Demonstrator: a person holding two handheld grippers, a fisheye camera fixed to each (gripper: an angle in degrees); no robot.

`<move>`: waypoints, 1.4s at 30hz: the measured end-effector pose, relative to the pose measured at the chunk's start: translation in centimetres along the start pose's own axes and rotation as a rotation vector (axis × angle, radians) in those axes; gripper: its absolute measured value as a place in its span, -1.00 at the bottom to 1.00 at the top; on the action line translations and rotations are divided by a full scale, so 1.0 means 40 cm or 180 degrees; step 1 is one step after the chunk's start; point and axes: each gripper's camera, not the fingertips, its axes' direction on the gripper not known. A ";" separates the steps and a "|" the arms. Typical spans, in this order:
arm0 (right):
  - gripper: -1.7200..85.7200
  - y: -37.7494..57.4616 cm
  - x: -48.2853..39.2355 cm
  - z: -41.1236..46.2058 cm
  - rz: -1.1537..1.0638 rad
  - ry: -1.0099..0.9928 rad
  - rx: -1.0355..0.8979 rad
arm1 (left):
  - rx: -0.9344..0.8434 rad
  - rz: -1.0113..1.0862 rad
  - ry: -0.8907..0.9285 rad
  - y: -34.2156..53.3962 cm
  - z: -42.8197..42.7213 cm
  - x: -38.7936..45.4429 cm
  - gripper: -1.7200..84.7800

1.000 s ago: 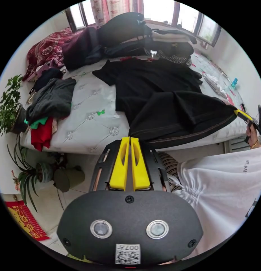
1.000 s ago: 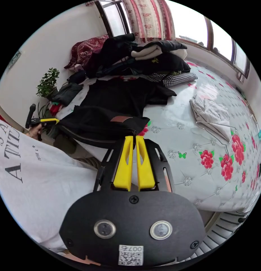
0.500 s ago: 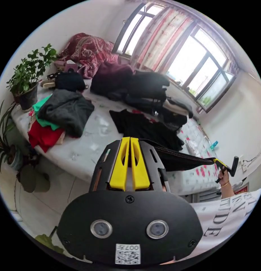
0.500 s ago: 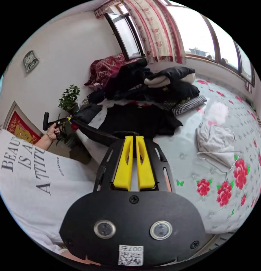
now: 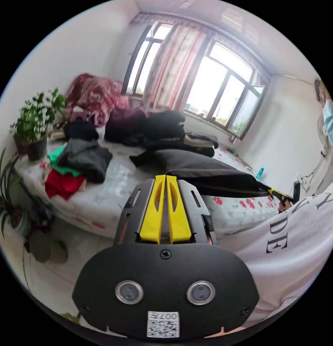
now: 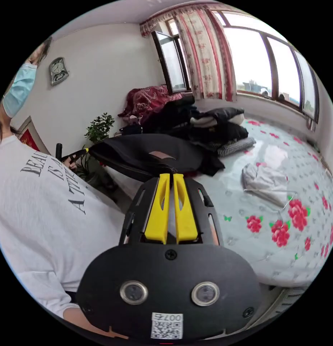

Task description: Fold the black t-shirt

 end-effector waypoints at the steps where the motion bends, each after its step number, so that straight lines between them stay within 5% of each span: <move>1: -0.96 0.056 0.011 0.017 0.0256 -0.0136 -0.0178 | -0.0343 -0.0322 0.0021 0.074 0.020 -0.041 -0.98; 7: -0.96 0.205 0.071 0.121 0.1317 -0.0658 -0.0607 | -0.0817 -0.1436 0.0309 0.248 0.095 -0.172 -0.98; 15: -0.97 0.081 0.132 0.149 0.1243 -0.0632 -0.0415 | -0.0555 -0.1131 0.0452 0.105 0.182 -0.217 -0.98; 21: -0.97 -0.236 0.219 0.168 0.0883 -0.0449 -0.0091 | -0.0306 -0.0521 0.0496 -0.246 0.323 -0.210 -0.98; 28: -0.96 -0.562 0.114 -0.093 0.0022 -0.0109 0.1020 | 0.0800 0.0009 0.0623 -0.594 0.097 -0.106 -0.98; 33: -0.96 -0.488 0.033 -0.181 -0.0430 0.0000 0.1240 | 0.1027 0.0173 0.0757 -0.520 -0.030 -0.091 -0.98; 42: -0.96 -0.136 0.009 -0.055 -0.0037 -0.0331 0.0470 | 0.0263 -0.0445 0.0678 -0.121 -0.027 -0.162 -0.98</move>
